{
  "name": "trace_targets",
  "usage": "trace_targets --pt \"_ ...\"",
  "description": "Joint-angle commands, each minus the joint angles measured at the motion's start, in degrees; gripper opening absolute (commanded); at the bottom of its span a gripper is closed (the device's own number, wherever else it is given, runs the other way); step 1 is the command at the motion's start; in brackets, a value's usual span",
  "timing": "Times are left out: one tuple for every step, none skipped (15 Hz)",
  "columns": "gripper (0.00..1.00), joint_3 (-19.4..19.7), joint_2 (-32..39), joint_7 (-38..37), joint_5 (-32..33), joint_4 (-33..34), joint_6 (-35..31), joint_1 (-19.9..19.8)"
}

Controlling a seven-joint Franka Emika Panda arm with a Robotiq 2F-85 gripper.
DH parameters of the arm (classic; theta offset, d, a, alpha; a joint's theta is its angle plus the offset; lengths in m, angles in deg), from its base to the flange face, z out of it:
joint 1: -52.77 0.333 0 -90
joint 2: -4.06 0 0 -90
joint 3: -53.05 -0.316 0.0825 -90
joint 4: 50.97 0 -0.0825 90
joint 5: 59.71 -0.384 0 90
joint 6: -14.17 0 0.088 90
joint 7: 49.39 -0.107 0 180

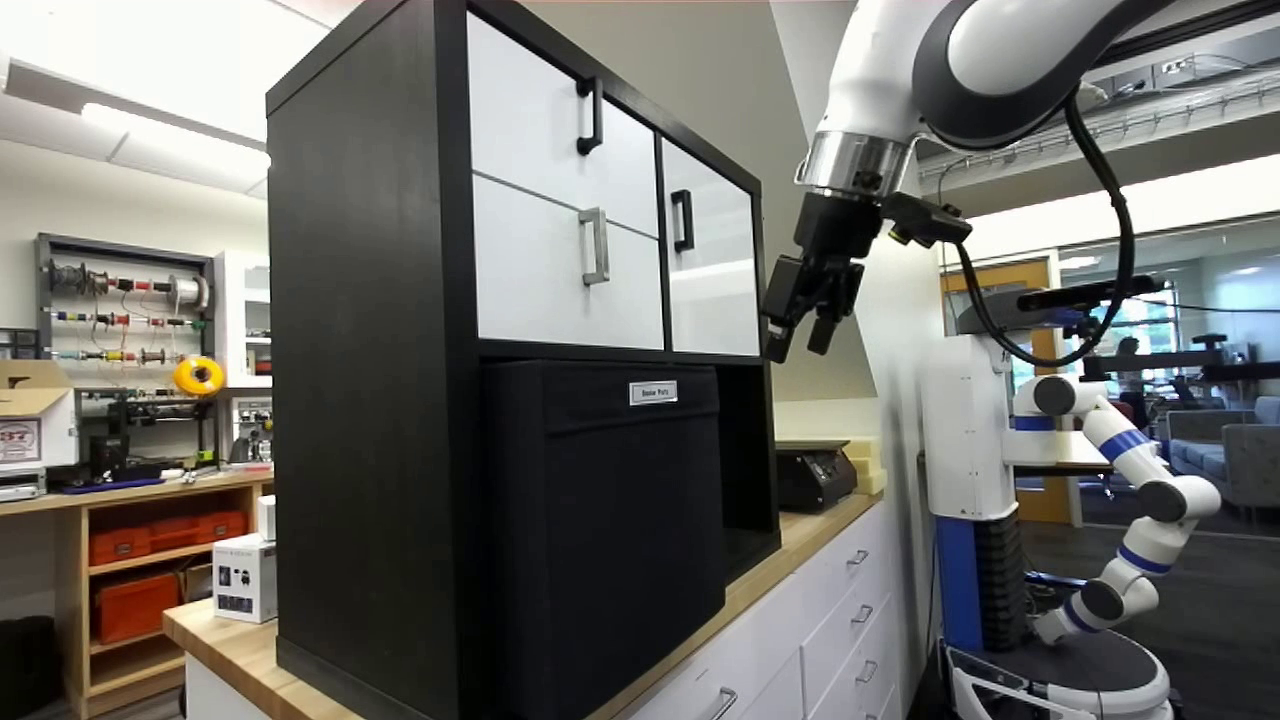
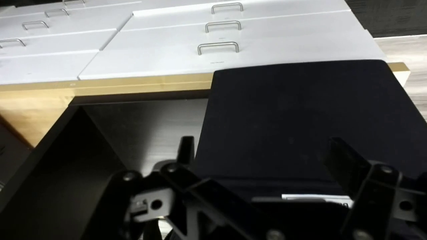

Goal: Open the bottom drawer on the left

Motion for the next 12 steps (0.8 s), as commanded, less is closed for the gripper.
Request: trace_targets --pt "1.00 -1.04 1.36 -0.85 1.76 2.62 -3.06 -1.00" --pt "1.00 -1.03 1.67 -0.65 1.60 3.37 -3.54 -0.93" --pt "1.00 -1.00 2.00 -0.39 1.31 4.10 -4.00 -0.81" --pt "1.00 -1.03 2.44 -0.23 1.17 4.90 -4.39 -0.73" --pt "1.00 -1.11 2.89 -0.17 1.22 5.76 -4.59 -0.69" --pt "1.00 -1.36 3.43 -0.50 1.58 6.78 -4.57 -0.74" --pt "1.00 -1.47 4.06 -0.44 1.59 7.83 -4.56 -0.62" --pt "1.00 -1.57 4.75 -0.29 1.44 8.95 -4.61 -0.43" --pt "1.00 -1.73 5.52 -0.24 1.32 10.17 -4.72 -0.22" --pt "1.00 -1.88 6.39 -0.26 1.26 11.20 -5.00 -0.05" --pt "1.00 -2.07 7.42 -0.34 1.27 12.31 -5.51 0.14" --pt "1.00 -2.29 8.45 -0.50 1.41 13.43 -5.96 0.28"
